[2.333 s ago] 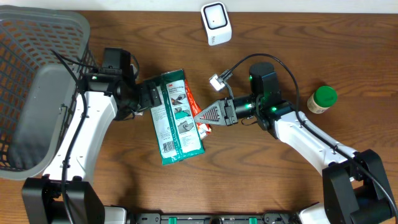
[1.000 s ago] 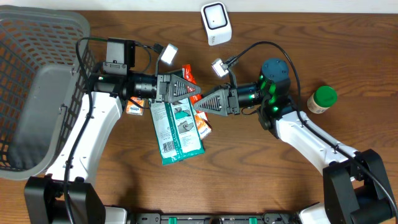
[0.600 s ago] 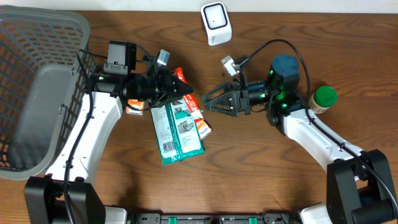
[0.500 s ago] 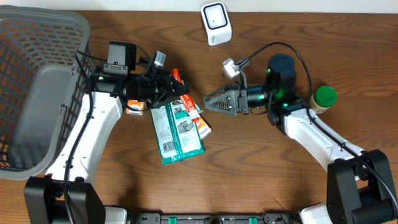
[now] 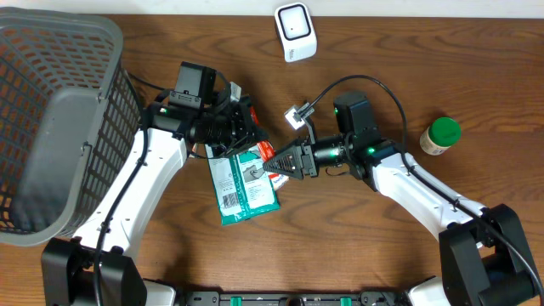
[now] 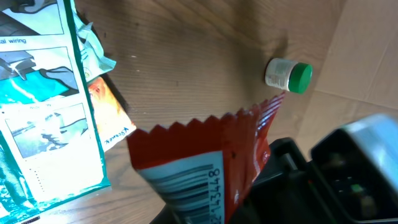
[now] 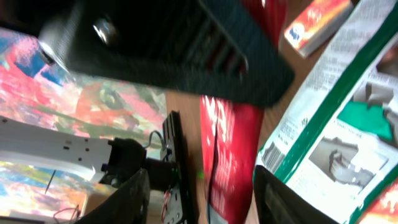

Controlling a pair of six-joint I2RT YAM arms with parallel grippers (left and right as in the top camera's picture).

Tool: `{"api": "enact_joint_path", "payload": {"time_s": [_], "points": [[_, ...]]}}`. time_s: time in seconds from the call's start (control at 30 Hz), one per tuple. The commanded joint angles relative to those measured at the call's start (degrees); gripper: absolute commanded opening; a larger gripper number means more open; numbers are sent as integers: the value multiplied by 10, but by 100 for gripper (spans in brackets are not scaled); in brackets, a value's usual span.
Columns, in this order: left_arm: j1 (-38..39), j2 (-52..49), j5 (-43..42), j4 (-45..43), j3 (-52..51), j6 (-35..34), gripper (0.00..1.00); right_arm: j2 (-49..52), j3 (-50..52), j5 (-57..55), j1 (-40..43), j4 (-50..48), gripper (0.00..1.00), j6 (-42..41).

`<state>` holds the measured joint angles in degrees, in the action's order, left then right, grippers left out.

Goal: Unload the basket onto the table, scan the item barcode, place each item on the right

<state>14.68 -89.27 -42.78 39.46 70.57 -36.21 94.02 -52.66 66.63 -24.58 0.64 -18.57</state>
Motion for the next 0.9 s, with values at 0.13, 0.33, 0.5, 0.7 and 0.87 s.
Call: {"api": "enact_joint_path", "payload": {"time_s": [0.13, 0.33, 0.5, 0.7, 0.87], "points": [[-2, -3, 14, 1, 2, -12, 7, -1, -1, 9, -5, 48, 41, 75], [-2, -3, 13, 1, 2, -16, 7, -1, 5, -22, -17, 56, 40, 82], [-2, -3, 13, 2, 2, -16, 7, -1, 14, -38, -21, 53, 33, 89], [-2, -3, 13, 2, 2, -16, 7, -1, 14, -38, -19, 36, 21, 90], [-2, -3, 8, 5, 2, -8, 7, -1, 14, -66, -18, 23, 38, 90]]}}
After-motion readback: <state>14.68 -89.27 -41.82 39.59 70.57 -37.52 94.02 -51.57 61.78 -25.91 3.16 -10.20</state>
